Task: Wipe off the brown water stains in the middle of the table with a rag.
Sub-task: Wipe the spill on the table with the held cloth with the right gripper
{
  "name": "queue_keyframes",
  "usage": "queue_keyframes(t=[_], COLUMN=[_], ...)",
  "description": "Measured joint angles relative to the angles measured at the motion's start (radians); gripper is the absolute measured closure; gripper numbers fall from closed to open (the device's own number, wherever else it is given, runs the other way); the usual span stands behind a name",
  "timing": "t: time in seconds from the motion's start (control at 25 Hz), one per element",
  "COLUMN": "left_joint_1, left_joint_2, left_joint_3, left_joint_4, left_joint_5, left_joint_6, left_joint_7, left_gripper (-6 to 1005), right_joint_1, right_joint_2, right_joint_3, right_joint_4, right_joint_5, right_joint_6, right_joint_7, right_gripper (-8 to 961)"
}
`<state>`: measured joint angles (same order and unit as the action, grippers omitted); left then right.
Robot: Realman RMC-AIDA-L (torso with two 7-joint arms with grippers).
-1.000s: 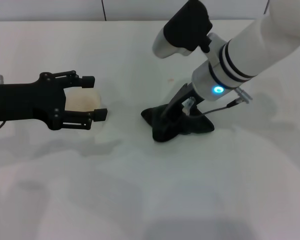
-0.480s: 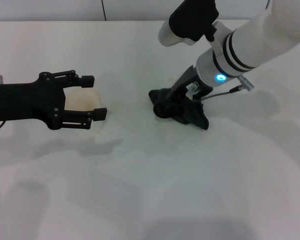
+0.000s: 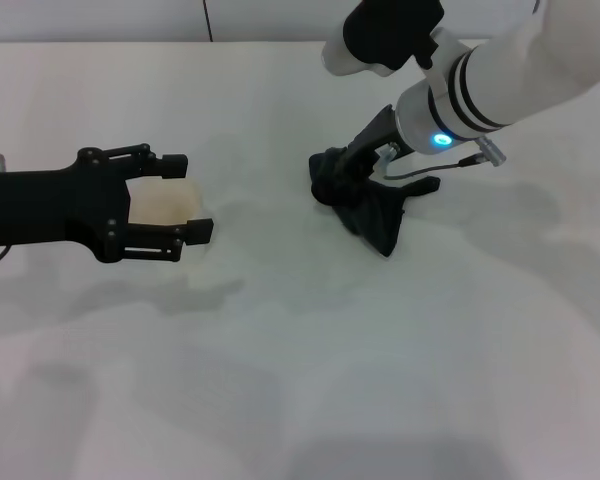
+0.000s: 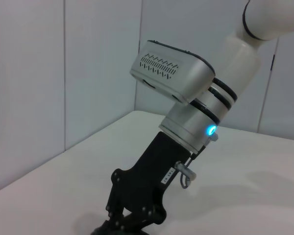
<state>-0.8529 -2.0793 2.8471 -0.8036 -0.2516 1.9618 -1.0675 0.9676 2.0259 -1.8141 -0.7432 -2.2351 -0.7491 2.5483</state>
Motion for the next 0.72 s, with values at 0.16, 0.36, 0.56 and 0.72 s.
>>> queue_keyframes(t=[0.16,0.36,0.56,0.72], left_joint_1=[0.002,0.007,0.01,0.011], left_joint_2=[-0.001,-0.002,-0.002,-0.002], left_joint_3=[0.0,0.0,0.0,0.0], left_joint_4=[0.001,0.002,0.012,0.016], left_joint_5=[0.0,0.0,0.0,0.0], left_joint_6=[0.0,0.0,-0.003,-0.006], left_joint_7=[0.0,0.0,0.0,0.0], left_gripper=[114,114,114,114], right_joint_1=[0.002,0.004,0.008,0.009], right_joint_2=[-0.001,-0.002,-0.003,-0.004], right_joint_3=[0.0,0.007,0.042,0.046], right_joint_4=[0.02,0.053,0.081,0.08], right_joint_5=[0.0,0.0,0.0,0.0], right_joint_6=[0.032,0.069,0.089,0.073], right_joint_7=[-0.001,0.001,0.003,-0.005], right_gripper=[926,926,925,925])
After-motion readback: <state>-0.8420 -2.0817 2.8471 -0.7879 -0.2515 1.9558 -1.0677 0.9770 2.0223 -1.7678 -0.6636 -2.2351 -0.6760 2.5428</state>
